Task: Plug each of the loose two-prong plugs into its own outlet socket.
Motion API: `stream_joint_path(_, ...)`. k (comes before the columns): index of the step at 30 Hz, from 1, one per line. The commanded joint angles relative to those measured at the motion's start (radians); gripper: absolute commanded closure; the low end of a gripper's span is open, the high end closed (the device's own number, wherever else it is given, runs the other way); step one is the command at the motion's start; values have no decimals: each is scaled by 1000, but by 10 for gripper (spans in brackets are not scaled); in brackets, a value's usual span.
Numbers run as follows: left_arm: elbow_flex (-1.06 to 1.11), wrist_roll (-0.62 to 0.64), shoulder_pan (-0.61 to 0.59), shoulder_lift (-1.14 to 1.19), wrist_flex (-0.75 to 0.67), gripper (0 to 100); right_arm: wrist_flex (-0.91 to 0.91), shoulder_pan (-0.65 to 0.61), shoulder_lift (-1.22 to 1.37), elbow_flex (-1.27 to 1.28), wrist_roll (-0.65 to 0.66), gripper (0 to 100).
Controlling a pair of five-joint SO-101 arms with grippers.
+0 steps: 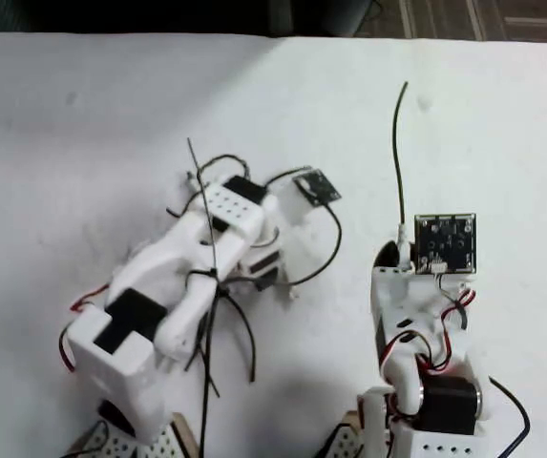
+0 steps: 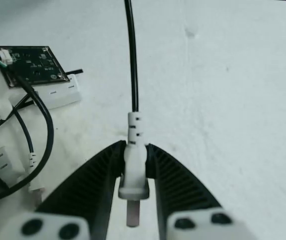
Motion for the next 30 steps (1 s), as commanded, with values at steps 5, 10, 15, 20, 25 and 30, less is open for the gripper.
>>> stream_joint_path(5,-35,57,-28,-90,54,706,5,2,-5,-8,-11,981)
stream_joint_path(10,-34,57,-61,-97,57,699,5,2,-5,-8,-11,981)
stream_joint_path(15,-77,55,-117,-166,129,712,5,2,-5,-8,-11,981)
stream_joint_path(20,-89,25,-182,-414,222,759,2,2,-5,-8,-11,981)
stream_joint_path(25,-8,46,-272,-710,226,814,-1,2,-5,-11,-11,981)
stream_joint_path(30,141,52,-377,-955,226,929,-2,-39,-5,-14,-11,981)
